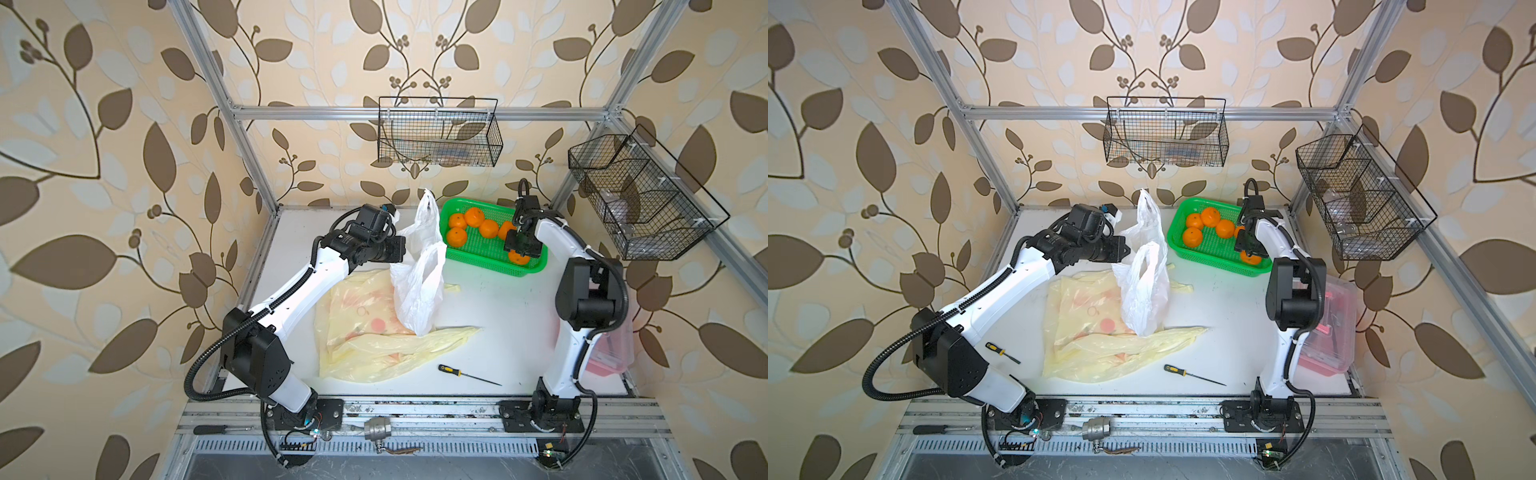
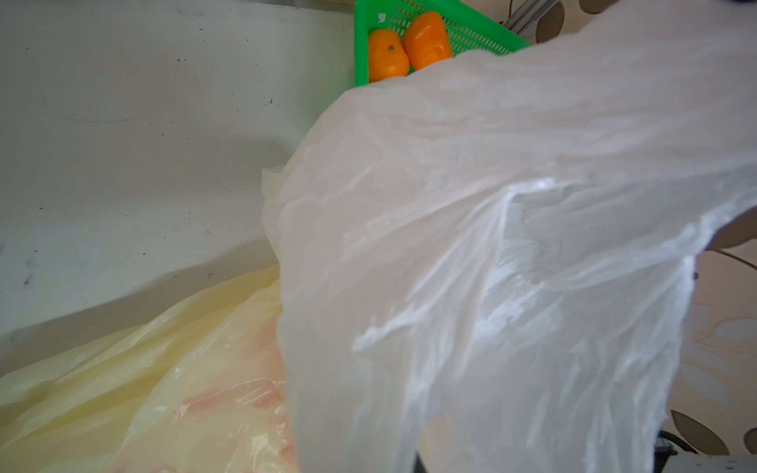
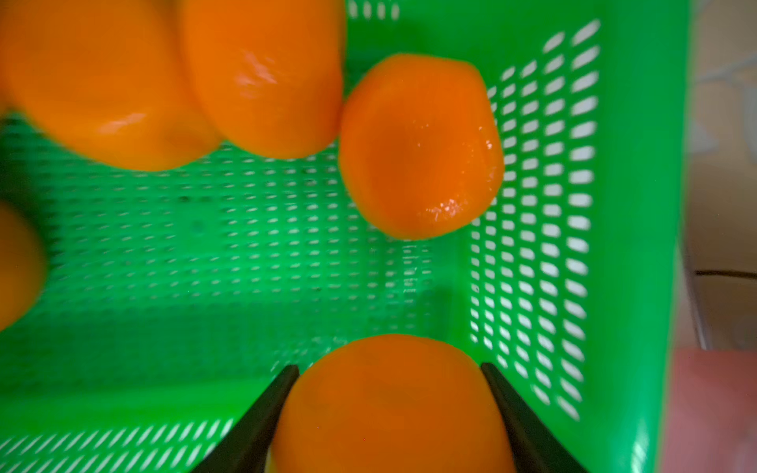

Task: Place the oranges into plastic bags & tie knots
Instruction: Pick up the orange from the basket, then place the orange in the plastic bag.

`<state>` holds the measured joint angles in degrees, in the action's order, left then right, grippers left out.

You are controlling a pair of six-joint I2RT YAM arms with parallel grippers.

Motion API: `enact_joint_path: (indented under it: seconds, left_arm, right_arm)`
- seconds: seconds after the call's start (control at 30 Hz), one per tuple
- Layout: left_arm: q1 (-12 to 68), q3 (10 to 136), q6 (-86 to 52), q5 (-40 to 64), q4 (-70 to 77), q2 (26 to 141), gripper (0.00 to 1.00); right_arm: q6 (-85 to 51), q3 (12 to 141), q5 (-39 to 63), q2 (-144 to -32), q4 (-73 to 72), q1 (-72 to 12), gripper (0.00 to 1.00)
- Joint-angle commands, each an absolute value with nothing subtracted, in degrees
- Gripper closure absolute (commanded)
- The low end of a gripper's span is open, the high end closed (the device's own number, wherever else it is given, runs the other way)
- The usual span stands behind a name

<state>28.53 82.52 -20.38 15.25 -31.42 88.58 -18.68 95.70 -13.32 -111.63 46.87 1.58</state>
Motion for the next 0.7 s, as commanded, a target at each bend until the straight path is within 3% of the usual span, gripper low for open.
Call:
enact_joint_path:
  seconds: [0.0,0.3,0.67]
  left_arm:
    - [26.24,80.17,-24.63,22.94,-24.16,85.68,1.00]
    - [22.94,75.44,-31.47,35.06,-11.47,84.55,1.00]
    - [22.68,74.32,-33.24,38.49,-7.61,84.68,1.00]
  right_arm:
    - [-19.64,91.20,-11.88,-99.39,43.42,-1.50,0.44]
    - [-21.43,79.02,14.88,-77.68,27.88,-11.75,0.45]
    - [-23.77,80.97,25.12,-79.49,18.42,-27.82,0.45]
